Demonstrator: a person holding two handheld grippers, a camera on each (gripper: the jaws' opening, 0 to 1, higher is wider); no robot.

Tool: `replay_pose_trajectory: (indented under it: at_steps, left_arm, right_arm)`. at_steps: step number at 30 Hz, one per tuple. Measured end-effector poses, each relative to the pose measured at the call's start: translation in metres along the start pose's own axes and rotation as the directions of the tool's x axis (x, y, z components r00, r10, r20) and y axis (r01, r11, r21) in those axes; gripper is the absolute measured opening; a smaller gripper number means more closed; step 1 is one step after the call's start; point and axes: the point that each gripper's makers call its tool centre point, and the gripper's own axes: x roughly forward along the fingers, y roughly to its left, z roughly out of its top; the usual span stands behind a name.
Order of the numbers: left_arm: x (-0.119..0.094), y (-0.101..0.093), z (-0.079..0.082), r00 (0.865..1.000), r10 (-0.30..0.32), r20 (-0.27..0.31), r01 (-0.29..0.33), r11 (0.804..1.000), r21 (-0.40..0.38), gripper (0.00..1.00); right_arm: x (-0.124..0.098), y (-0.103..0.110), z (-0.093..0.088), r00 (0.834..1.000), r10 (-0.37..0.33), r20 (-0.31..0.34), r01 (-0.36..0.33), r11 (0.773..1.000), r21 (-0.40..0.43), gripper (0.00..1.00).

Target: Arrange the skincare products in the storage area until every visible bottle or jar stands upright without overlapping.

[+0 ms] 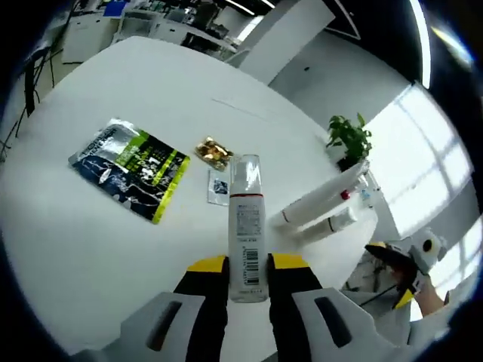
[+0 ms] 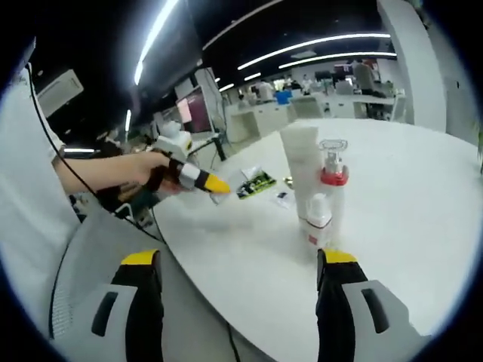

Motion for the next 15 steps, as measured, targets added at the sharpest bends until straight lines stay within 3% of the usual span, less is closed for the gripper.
replay_pose_trajectory:
  at_steps: [4, 7, 11, 15]
  left_arm:
    - [-0.007, -0.032, -0.002, 0.992, -0.122, 0.024, 0.121, 0.991, 0.054, 0.17]
    - [-0.015, -0.056, -0.004, 0.975, -0.219, 0.032, 0.215, 0.972, 0.094, 0.17]
    - [-0.03, -0.089, -0.01, 0.935, -0.353, 0.036, 0.344, 0.926, 0.156, 0.17]
    - [-0.046, -0.12, -0.014, 0.88, -0.473, 0.045, 0.455, 0.866, 0.209, 0.17]
  right_arm:
    - [0.005, 0.023, 0.022, 0.992, 0.1, 0.079, -0.103, 0.994, 0.025, 0.73]
    - [0.006, 0.033, 0.044, 0.973, 0.16, 0.166, -0.171, 0.984, 0.057, 0.65]
    - [0.007, 0.039, 0.069, 0.942, 0.21, 0.262, -0.245, 0.963, 0.112, 0.56]
    - [0.012, 0.041, 0.085, 0.918, 0.239, 0.316, -0.297, 0.943, 0.149, 0.51]
